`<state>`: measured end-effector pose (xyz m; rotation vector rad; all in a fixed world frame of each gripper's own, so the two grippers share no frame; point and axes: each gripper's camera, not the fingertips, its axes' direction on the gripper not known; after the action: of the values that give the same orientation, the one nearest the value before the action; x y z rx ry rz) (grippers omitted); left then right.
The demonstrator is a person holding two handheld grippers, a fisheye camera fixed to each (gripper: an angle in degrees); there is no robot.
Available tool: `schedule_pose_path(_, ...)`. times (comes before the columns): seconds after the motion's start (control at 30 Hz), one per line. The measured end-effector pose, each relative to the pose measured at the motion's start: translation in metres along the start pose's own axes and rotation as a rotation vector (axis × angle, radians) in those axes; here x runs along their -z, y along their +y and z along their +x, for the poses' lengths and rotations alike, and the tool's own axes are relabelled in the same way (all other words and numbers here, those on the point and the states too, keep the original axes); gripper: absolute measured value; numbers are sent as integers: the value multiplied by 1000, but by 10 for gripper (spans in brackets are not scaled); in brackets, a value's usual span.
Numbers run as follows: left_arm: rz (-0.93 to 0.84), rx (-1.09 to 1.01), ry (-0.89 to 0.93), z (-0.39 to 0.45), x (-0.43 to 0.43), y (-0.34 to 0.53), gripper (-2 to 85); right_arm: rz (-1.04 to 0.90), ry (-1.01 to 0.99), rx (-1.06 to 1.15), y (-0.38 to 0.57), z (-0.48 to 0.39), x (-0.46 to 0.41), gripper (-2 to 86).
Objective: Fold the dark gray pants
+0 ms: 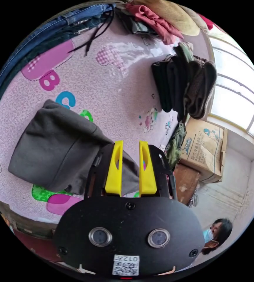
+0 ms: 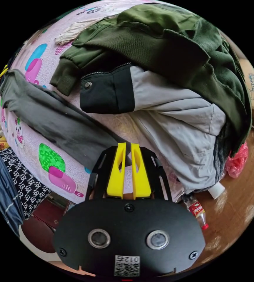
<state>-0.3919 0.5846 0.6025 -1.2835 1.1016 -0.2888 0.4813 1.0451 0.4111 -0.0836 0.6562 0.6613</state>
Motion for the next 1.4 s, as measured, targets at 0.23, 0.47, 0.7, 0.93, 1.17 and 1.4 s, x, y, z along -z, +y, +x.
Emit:
schedule_pose_path(0.23, 224, -398, -263, 54, -31, 93, 7, 358, -151, -361, 135, -7, -5, 6)
schedule_pose_path(0.47, 206, -635, -801, 54, -149, 202, -1, 570, -292, -557, 205, -45, -62, 5)
schedule_pose_path(0.7, 86, -698, -1026, 40, -248, 211, -1, 513, -165, -468, 158, -56, -75, 4)
schedule_pose_path(0.93, 44, -653, -996, 26, -281, 201, -1, 346, -152, -465, 128, -38, -108, 2)
schedule_pose_path(1.17, 306, -560, -789, 24, -228, 199, 2, 335, -246, -587, 147, -31, -132, 5)
schedule_pose_path(1.4, 168, -516, -905, 15, -243, 134, 4, 498, -391, -699, 196, -27, -136, 3)
